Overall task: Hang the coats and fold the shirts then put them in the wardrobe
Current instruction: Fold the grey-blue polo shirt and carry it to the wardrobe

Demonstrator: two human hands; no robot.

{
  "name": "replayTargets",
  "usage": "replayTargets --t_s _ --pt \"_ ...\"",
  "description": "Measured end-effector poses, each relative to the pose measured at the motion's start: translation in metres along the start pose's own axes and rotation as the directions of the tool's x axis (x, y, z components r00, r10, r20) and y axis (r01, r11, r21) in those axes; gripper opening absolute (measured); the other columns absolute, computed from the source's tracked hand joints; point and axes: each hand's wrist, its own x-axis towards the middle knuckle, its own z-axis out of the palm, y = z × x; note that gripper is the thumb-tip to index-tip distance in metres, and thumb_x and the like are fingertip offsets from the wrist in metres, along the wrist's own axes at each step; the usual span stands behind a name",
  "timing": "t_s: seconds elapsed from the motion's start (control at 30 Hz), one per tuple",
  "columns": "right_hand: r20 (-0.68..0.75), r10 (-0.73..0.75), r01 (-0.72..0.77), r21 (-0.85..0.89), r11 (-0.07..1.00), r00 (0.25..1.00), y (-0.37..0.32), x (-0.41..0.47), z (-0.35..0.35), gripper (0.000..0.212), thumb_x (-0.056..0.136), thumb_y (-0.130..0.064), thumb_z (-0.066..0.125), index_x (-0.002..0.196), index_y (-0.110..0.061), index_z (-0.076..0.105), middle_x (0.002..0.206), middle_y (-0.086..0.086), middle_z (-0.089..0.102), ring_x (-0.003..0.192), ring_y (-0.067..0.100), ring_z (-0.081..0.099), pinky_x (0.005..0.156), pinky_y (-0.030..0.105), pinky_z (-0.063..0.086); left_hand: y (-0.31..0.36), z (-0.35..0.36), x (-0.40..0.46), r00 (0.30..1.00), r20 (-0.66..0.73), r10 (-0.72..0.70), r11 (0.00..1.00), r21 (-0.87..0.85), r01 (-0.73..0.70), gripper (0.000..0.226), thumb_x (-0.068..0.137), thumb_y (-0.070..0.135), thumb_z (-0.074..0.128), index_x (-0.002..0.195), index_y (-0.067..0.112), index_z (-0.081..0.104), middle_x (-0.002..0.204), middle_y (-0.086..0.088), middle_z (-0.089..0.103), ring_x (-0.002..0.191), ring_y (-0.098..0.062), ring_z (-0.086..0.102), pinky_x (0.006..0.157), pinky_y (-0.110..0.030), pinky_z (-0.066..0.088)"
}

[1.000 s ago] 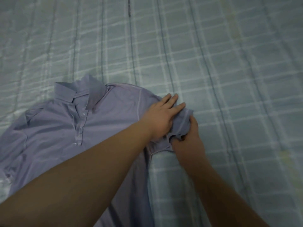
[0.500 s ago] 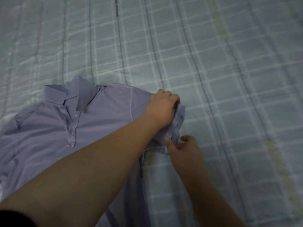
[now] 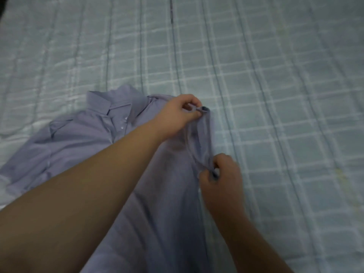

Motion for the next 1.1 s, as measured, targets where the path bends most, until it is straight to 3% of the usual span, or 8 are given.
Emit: replayTargets --t_s 0.2,0.3,0.4,0.57,0.73,0.83,0.93,1.1 --pt "0.209 -0.093 0.091 0.022 0.996 0.973 -0.051 -0.048 0.063 0.013 0.083 -0.021 0.05 0.08 -0.032 0.043 0.078 -0.006 0.049 0.076 0.016 0.048 0.066 0.033 0.038 -0.054 -0.078 -0.052 0.988 -0.056 -0.146 0.965 -0.229 0.13 0.033 0.085 -0.02 0.053 0.08 0.012 0.06 0.076 -0.002 0.062 0.063 0.0 0.06 0.06 -0.013 0.048" --pt "0.298 -0.171 0.243 -0.224 0.944 0.939 -0.06 -0.064 0.098 0.019 0.077 -0.027 0.041 0.088 -0.023 0.057 0.085 0.001 0.057 0.082 0.025 0.053 0.067 0.038 0.042 -0.085 -0.103 -0.072 0.97 -0.11 -0.215 0.953 -0.24 0.184 0.029 0.087 -0.015 0.057 0.083 0.014 0.061 0.076 -0.002 0.063 0.063 -0.002 0.062 0.061 -0.017 0.05" --pt "0.374 -0.089 0.271 -0.468 0.841 0.923 -0.067 -0.08 0.124 0.021 0.069 -0.029 0.045 0.087 -0.024 0.056 0.088 0.002 0.058 0.084 0.03 0.056 0.069 0.041 0.044 -0.119 -0.127 -0.09 0.962 -0.092 -0.258 0.95 -0.206 0.235 0.036 0.086 -0.016 0.055 0.087 0.018 0.063 0.084 -0.001 0.066 0.073 -0.012 0.062 0.068 -0.027 0.053" --pt "0.404 -0.108 0.274 -0.38 0.884 0.908 -0.107 -0.088 0.165 0.025 0.073 -0.029 0.036 0.083 -0.021 0.058 0.085 0.004 0.058 0.083 0.031 0.054 0.07 0.045 0.048 -0.157 -0.196 -0.149 0.943 -0.129 -0.308 0.924 -0.276 0.264 0.043 0.087 -0.02 0.04 0.081 0.016 0.061 0.069 0.007 0.066 0.059 -0.002 0.06 0.059 -0.019 0.05" --pt "0.472 -0.233 0.413 -0.323 0.851 0.85 -0.172 -0.093 0.241 0.028 0.075 -0.02 0.049 0.099 -0.016 0.064 0.095 0.01 0.064 0.09 0.033 0.057 0.08 0.042 0.049 -0.204 -0.298 -0.224 0.837 -0.423 -0.347 0.934 -0.24 0.266 0.039 0.082 -0.019 0.041 0.081 0.013 0.063 0.068 0.008 0.065 0.063 -0.012 0.058 0.064 -0.021 0.048" --pt "0.508 -0.335 0.515 -0.267 0.815 0.794 -0.206 -0.101 0.287 0.045 0.079 -0.022 0.045 0.118 -0.009 0.064 0.116 0.014 0.066 0.106 0.035 0.06 0.095 0.04 0.048 -0.241 -0.348 -0.265 0.675 -0.638 -0.369 0.897 -0.055 0.438 0.031 0.081 -0.009 0.05 0.099 0.012 0.062 0.09 -0.002 0.062 0.08 -0.02 0.057 0.07 -0.016 0.044" --pt "0.551 -0.415 0.615 -0.244 0.75 0.724 -0.223 -0.104 0.325 0.058 0.085 -0.028 0.037 0.136 -0.006 0.055 0.141 0.017 0.054 0.13 0.036 0.051 0.108 0.046 0.042 -0.278 -0.374 -0.286 0.563 -0.702 -0.436 0.764 0.042 0.644 0.046 0.081 0.011 0.067 0.125 0.009 0.056 0.115 -0.019 0.057 0.104 -0.035 0.057 0.092 -0.037 0.047" --pt "0.642 -0.355 0.684 -0.381 0.622 0.68 -0.223 -0.098 0.377 0.065 0.093 -0.036 0.028 0.153 -0.01 0.031 0.159 0.013 0.031 0.146 0.032 0.03 0.117 0.053 0.027 -0.295 -0.371 -0.278 0.659 -0.479 -0.58 0.731 0.05 0.68 0.046 0.082 0.038 0.07 0.114 0.006 0.06 0.111 -0.015 0.066 0.104 -0.033 0.063 0.08 -0.03 0.043"
